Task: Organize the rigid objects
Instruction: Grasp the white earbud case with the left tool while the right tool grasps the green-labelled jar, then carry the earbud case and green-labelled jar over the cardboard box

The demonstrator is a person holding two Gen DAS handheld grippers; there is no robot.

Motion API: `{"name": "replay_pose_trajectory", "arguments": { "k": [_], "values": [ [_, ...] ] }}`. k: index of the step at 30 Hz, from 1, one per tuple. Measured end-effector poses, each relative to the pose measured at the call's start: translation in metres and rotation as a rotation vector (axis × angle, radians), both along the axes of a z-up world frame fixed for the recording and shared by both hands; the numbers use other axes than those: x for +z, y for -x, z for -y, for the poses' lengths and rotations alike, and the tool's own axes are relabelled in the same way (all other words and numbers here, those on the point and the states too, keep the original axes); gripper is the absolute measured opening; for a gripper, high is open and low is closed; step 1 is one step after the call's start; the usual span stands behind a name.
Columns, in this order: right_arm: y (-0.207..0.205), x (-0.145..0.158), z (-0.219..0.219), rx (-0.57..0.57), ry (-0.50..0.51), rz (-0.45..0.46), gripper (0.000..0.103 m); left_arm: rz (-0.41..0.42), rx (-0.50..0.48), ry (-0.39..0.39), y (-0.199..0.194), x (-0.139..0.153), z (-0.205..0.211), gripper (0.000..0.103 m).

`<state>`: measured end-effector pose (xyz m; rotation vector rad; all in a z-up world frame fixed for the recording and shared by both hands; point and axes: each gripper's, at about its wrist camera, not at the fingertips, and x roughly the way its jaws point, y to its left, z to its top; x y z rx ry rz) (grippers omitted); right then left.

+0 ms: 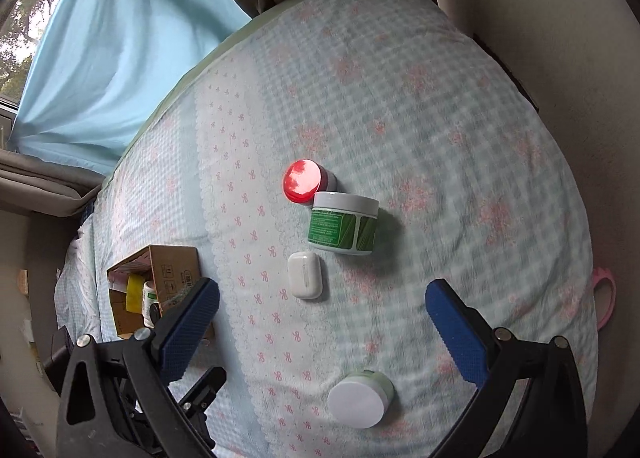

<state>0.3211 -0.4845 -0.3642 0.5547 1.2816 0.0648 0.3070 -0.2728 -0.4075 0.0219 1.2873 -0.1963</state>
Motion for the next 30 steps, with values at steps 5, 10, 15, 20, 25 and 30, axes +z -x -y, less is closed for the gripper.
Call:
{"name": "replay_pose_trajectory", "arguments": {
  "k": [5, 10, 15, 20, 25, 30],
  "values": [
    [-0.032, -0.048, 0.006, -0.001, -0.063, -0.02, 0.103, 0.01, -0.01, 0.012, -0.026, -0.049, 0.029, 0.1],
    [-0.055, -0.095, 0.006, -0.006, -0.129, -0.064, 0.097, -0.011, -0.044, -0.007, -0.04, -0.096, 0.046, 0.086],
    [-0.064, -0.123, -0.001, 0.011, -0.138, -0.098, 0.095, -0.02, -0.021, -0.004, -0.046, -0.118, 0.046, 0.077],
    [-0.067, -0.14, -0.004, -0.004, -0.159, -0.143, 0.078, -0.016, -0.01, -0.014, -0.05, -0.123, 0.052, 0.069],
    [-0.07, -0.149, -0.011, -0.018, -0.174, -0.175, 0.066, -0.022, -0.025, -0.008, -0.056, -0.124, 0.064, 0.041],
    [-0.071, -0.151, -0.009, -0.051, -0.2, -0.186, 0.066, -0.036, -0.03, 0.02, -0.058, -0.125, 0.063, 0.041]
  ]
}}
